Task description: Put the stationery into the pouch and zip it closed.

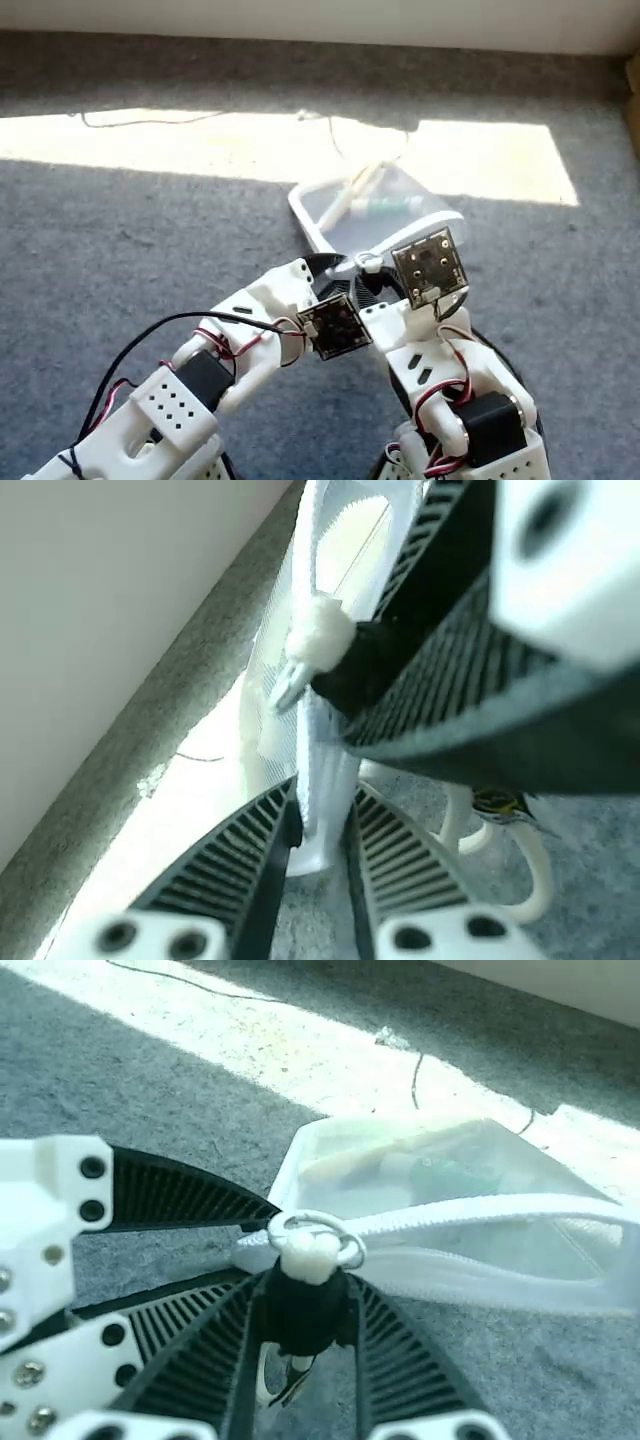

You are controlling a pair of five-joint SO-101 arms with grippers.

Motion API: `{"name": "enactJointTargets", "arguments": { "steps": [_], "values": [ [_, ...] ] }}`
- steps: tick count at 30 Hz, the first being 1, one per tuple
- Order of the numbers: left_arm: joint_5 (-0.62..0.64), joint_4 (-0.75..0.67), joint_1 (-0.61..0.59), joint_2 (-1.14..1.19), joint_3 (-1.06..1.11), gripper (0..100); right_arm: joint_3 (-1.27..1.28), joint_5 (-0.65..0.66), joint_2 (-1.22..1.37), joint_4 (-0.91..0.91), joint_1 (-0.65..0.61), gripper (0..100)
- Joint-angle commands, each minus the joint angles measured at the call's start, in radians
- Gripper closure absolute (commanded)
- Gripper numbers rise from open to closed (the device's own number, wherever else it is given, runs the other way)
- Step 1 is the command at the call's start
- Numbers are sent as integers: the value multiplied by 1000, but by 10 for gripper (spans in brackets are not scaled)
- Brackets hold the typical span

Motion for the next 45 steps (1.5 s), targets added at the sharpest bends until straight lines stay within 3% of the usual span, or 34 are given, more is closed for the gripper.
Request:
{"name": "enactJointTargets", "arguments": {
  "steps": [1,7,20,23,35,40,45],
  "values": [
    [14,-18,-1,-24,-7,952,-13,-2,-8,-24,13,988],
    [37,-17,-16,-25,12,796,-13,-2,-8,-24,13,988],
    [48,-17,-74,-25,12,792,-12,0,-8,-24,13,988],
    [-11,-15,-96,-25,13,773,-10,0,-8,-24,13,988],
    [-15,61,-104,-25,-16,763,-10,0,-8,-24,12,988],
    [72,-66,-97,-19,5,794,-10,-3,-8,-24,8,988],
    [74,-218,-59,-19,87,796,-10,-5,-8,-24,7,988]
  ]
}}
